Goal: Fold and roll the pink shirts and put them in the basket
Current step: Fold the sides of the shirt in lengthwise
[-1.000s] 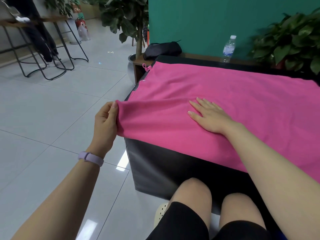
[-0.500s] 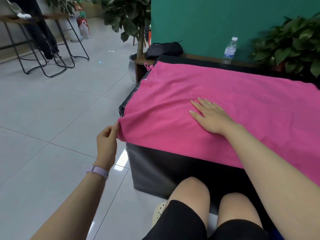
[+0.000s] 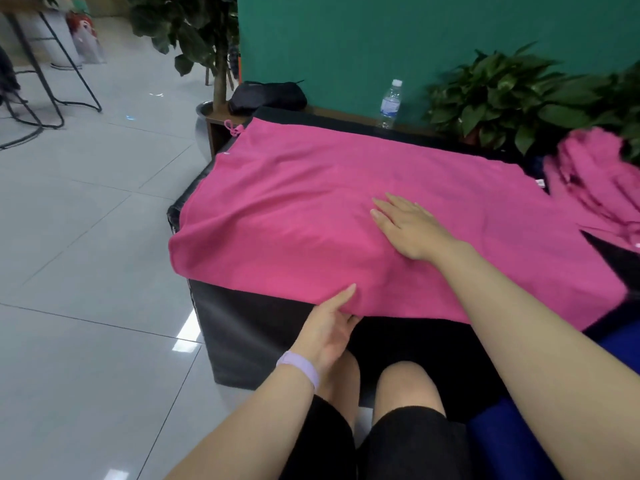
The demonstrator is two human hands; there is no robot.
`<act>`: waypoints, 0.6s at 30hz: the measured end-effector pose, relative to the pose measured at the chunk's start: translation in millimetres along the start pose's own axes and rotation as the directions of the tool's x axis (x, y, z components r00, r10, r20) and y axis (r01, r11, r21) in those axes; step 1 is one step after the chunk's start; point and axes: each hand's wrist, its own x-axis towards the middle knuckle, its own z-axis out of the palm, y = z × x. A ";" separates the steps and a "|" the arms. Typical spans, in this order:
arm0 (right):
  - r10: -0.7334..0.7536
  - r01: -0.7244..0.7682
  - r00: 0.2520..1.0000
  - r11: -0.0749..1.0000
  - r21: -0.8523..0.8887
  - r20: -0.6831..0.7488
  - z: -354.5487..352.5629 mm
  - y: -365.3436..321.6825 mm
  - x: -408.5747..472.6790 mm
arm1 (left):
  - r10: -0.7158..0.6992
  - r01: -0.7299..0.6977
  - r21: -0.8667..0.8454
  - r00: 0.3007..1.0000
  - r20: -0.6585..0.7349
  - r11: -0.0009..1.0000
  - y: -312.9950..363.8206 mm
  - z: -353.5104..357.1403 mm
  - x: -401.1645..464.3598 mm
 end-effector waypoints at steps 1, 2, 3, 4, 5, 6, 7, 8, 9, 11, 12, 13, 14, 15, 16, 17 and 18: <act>0.035 -0.035 0.999 0.999 -0.008 0.009 -0.4 11.3 -6.8 | -0.002 0.004 0.039 1.000 -0.031 0.999 -8.0 1.9 -1.4; 0.063 -0.062 0.998 0.998 -0.015 0.021 0.3 21.6 -14.2 | 0.005 0.002 0.083 0.996 -0.090 0.997 -15.8 2.2 -3.3; 0.082 -0.081 0.996 0.996 -0.025 0.035 1.8 30.7 -21.5 | 0.019 0.002 0.125 0.986 -0.163 0.992 -22.5 1.4 -5.3; 0.093 -0.091 0.995 0.995 -0.041 0.045 4.5 38.2 -28.7 | 0.036 0.001 0.157 0.973 -0.230 0.988 -27.9 -0.3 -7.1; 0.102 -0.099 0.994 0.993 -0.062 0.039 8.1 43.9 -36.1 | 0.052 -0.001 0.184 0.960 -0.275 0.983 -32.3 -3.3 -8.5; 0.106 -0.105 0.994 0.991 -0.085 0.009 11.9 47.4 -43.4 | 0.061 -0.001 0.204 0.956 -0.288 0.979 -34.9 -6.2 -9.5; 0.097 -0.102 0.994 0.989 -0.105 -0.048 15.8 48.3 -50.3 | 0.063 -0.003 0.212 0.960 -0.274 0.977 -36.6 -8.0 -10.2; 0.067 -0.082 0.990 0.989 -0.123 -0.122 20.3 46.1 -57.3 | 0.058 -0.006 0.208 0.967 -0.247 0.978 -37.5 -8.0 -10.9; 0.012 -0.041 0.981 0.989 -0.143 -0.196 25.6 40.5 -64.8 | 0.048 -0.006 0.192 0.975 -0.216 0.981 -37.5 -6.5 -12.1; -0.168 0.114 0.947 0.973 -0.201 -0.273 40.5 20.9 -81.8 | 0.038 -0.016 0.150 0.989 -0.144 0.989 -38.4 -2.6 -15.1; -0.279 0.218 0.921 0.948 -0.233 -0.271 51.0 8.9 -90.3 | 0.045 -0.030 0.140 0.993 -0.110 0.990 -38.6 -2.1 -16.9; -0.383 0.318 0.885 0.912 -0.258 -0.265 63.7 -2.7 -98.1 | 0.058 -0.046 0.135 0.995 -0.084 0.990 -38.5 -2.8 -18.5; -0.457 0.389 0.847 0.881 -0.271 -0.271 76.7 -13.0 -105.1 | 0.065 -0.056 0.129 0.996 -0.067 0.990 -38.0 -5.8 -20.5; -0.492 0.422 0.821 0.865 -0.271 -0.290 88.0 -21.1 -110.1 | 0.062 -0.055 0.119 0.996 -0.059 0.991 -36.4 -9.9 -23.4; -0.498 0.427 0.809 0.863 -0.271 -0.312 96.5 -26.5 -113.0 | 0.049 -0.041 0.114 0.996 -0.069 0.993 -33.2 -15.2 -27.0; -0.494 0.415 0.809 0.864 -0.285 -0.319 102.7 -29.7 -114.5 | 0.038 -0.027 0.108 0.994 -0.104 0.994 -28.0 -20.6 -32.1; -0.489 0.400 0.816 0.862 -0.310 -0.307 107.2 -31.6 -115.6 | 0.040 -0.026 0.095 0.988 -0.152 0.995 -20.7 -26.2 -36.8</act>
